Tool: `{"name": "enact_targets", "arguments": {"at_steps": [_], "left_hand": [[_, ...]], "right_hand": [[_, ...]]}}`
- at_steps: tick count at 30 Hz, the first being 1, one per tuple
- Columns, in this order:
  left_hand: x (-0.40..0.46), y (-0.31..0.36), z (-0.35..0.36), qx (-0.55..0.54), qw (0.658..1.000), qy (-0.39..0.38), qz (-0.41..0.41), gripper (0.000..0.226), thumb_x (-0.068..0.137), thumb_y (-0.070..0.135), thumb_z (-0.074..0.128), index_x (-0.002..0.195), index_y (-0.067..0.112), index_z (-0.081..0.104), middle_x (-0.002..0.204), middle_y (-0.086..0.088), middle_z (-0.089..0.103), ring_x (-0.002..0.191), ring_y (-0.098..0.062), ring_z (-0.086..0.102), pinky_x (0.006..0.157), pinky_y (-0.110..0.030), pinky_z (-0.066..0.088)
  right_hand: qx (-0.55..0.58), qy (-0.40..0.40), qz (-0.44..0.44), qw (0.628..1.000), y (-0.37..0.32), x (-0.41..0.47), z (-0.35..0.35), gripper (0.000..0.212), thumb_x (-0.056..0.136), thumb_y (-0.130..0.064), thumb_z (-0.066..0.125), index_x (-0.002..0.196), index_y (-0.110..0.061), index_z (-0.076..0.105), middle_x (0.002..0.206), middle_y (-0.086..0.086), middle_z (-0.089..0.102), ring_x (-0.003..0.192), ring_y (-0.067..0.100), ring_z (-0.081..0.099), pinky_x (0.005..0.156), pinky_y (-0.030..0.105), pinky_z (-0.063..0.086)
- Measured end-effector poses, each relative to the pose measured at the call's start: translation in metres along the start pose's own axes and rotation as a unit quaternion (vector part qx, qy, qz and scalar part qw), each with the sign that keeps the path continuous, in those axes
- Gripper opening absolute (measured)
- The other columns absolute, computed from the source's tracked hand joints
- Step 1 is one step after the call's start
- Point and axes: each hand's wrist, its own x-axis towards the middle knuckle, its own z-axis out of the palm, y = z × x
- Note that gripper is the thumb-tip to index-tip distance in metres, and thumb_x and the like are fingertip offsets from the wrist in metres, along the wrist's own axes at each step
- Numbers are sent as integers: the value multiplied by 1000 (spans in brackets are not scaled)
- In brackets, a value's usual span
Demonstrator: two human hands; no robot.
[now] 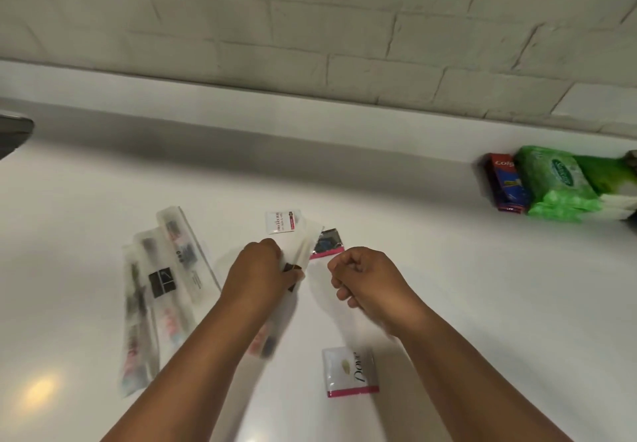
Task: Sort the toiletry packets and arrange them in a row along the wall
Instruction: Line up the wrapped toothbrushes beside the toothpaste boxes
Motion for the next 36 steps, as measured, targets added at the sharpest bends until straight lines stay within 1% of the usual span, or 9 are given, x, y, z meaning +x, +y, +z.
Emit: {"name": "enact_targets", "arguments": {"at_steps": [9, 13, 17, 23, 26, 28, 30, 33, 36], "left_hand": [[5, -16, -3, -199, 978, -53, -28, 25, 71, 22, 82, 72, 16, 58, 69, 2, 57, 66, -18, 55, 65, -28, 44], [7, -27, -3, -360, 931, -52, -46, 20, 73, 17, 82, 78, 12, 63, 73, -5, 60, 66, -19, 56, 67, -34, 48], [9, -29, -10, -472, 879, -40, -58, 17, 80, 14, 76, 80, 10, 60, 67, -4, 57, 52, -15, 50, 51, -23, 42], [6, -36, -25, -557, 829, -12, -54, 16, 85, 8, 70, 77, 14, 57, 69, -5, 61, 57, -18, 56, 56, -29, 49], [7, -48, -30, -458, 886, 70, -25, 29, 82, 17, 74, 105, 16, 56, 99, -3, 60, 82, -17, 62, 74, -35, 57], [6, -56, -40, -288, 936, 183, 84, 50, 81, 25, 74, 125, 21, 49, 122, 0, 52, 106, -14, 56, 91, -36, 49], [8, -60, -54, -104, 939, 230, 233, 49, 85, 30, 69, 130, 26, 51, 130, 3, 53, 122, -17, 49, 100, -37, 38], [14, -59, -68, 125, 917, 164, 342, 26, 90, 40, 60, 115, 36, 65, 128, 14, 60, 139, -18, 37, 114, -50, 16], [17, -57, -75, 184, 919, 4, 348, 25, 94, 46, 49, 110, 38, 67, 121, 21, 63, 142, -8, 29, 118, -49, -2]], "right_hand": [[-41, 6, 8, 999, -3, -2, 32, 15, 90, -24, 61, 77, -18, 66, 74, 1, 68, 55, 10, 59, 54, 24, 47], [-36, -15, 6, 999, -3, -5, 47, 17, 89, -29, 64, 78, -16, 67, 74, 1, 67, 57, 11, 59, 57, 27, 48], [-38, -23, 8, 999, -5, -6, 58, 27, 84, -39, 70, 84, -12, 68, 72, 3, 66, 62, 15, 59, 57, 28, 48], [29, -39, 0, 999, -7, -4, 62, 15, 87, -17, 70, 73, -13, 64, 62, 3, 59, 46, 8, 49, 48, 23, 40], [2, -46, -22, 999, -10, -3, 58, 11, 88, -16, 67, 79, -10, 66, 70, 6, 64, 58, 13, 55, 61, 26, 42], [-61, -41, -41, 996, -15, -2, 52, 9, 89, -19, 66, 85, -11, 67, 74, 3, 62, 65, 13, 54, 67, 28, 41], [-121, -51, -57, 990, -22, 0, 47, 6, 90, -20, 65, 87, -16, 68, 74, -1, 61, 67, 11, 54, 68, 28, 42], [-191, -76, -77, 976, -35, 1, 43, 7, 90, -22, 65, 84, -23, 67, 75, -6, 62, 67, 9, 54, 66, 26, 42], [-233, -84, -90, 965, -43, 3, 44, 8, 90, -24, 64, 82, -26, 66, 75, -10, 61, 67, 6, 54, 65, 24, 41]]}}
